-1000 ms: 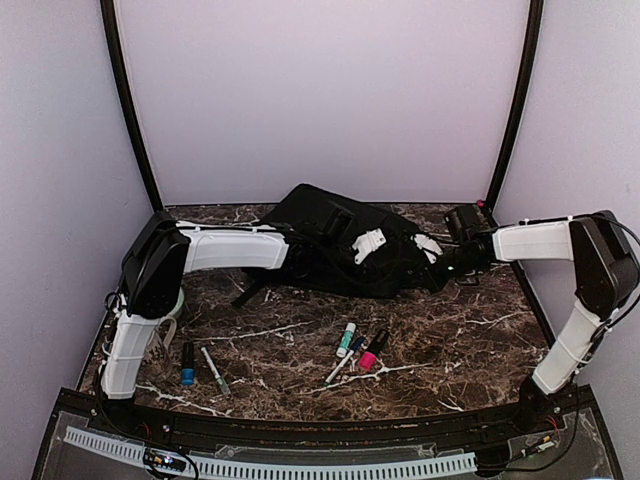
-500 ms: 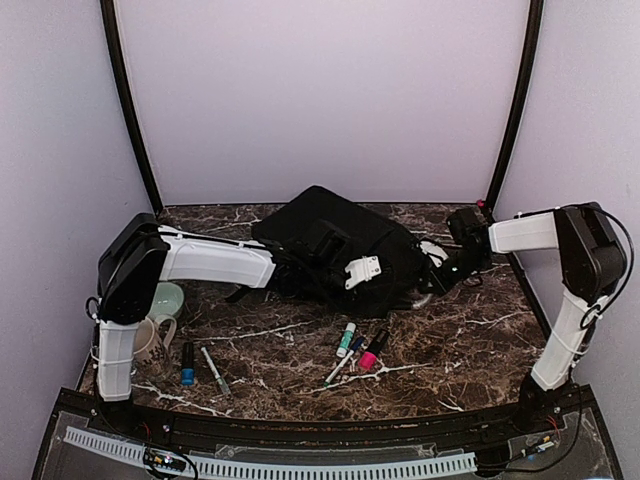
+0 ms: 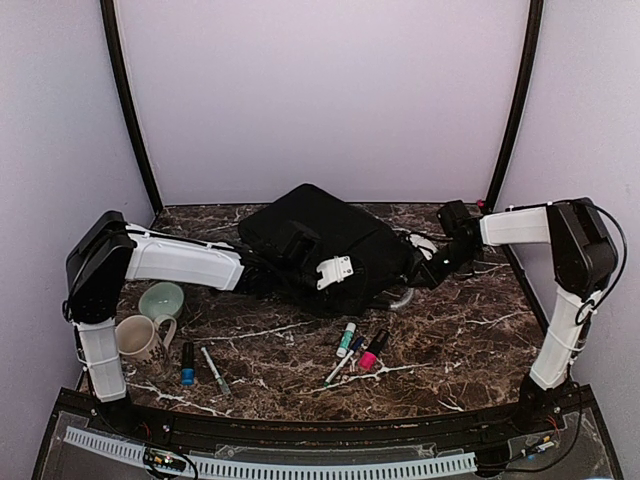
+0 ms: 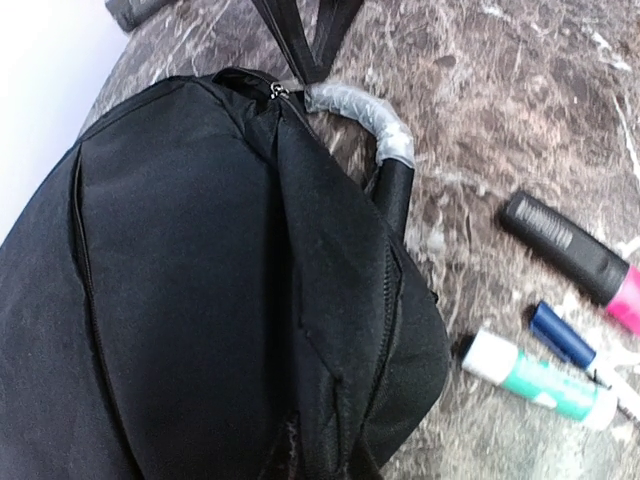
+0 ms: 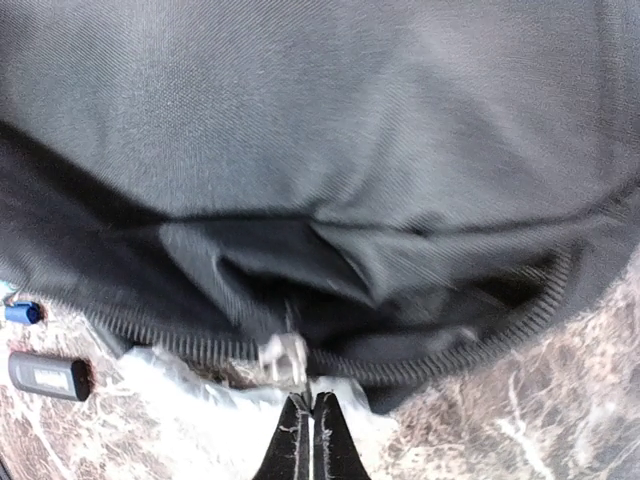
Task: Pack the student bag
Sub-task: Zip the student bag at the center of the board.
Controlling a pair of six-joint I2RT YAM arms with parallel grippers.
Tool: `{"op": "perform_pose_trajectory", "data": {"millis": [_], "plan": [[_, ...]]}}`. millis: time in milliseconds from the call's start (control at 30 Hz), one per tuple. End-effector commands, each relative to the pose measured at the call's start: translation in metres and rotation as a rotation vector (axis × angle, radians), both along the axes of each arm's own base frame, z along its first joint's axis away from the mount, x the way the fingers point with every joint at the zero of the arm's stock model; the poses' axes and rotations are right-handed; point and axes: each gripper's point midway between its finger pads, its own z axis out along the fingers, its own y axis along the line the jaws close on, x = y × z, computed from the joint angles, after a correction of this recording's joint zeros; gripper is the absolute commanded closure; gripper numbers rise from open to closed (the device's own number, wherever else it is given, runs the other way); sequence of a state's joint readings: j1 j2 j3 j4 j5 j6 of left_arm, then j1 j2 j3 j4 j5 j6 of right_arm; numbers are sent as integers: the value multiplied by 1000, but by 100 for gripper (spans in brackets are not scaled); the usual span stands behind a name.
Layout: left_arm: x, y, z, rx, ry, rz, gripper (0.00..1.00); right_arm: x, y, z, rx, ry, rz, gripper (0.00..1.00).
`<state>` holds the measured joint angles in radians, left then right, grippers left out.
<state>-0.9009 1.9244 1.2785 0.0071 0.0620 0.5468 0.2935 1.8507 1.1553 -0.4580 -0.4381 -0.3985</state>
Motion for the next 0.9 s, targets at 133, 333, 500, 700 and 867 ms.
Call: {"op": "perform_pose_trajectory", "data": {"millis": [133, 333, 500, 700, 867], "plan": [[-27, 44, 9, 54, 142, 65, 60, 24, -10, 18, -74, -130, -51, 100], [-32, -8, 58, -177, 192, 6, 48, 13, -2, 26, -52, -134, -47, 96], [-14, -49, 56, -180, 198, 27, 45, 4, 2, 35, -17, -167, 9, 64], [-3, -78, 33, -167, 298, 50, 43, -8, 11, 26, 36, -75, 90, 47], [-7, -90, 22, -188, 387, 40, 41, -2, 20, 17, 66, -12, 132, 47]]}}
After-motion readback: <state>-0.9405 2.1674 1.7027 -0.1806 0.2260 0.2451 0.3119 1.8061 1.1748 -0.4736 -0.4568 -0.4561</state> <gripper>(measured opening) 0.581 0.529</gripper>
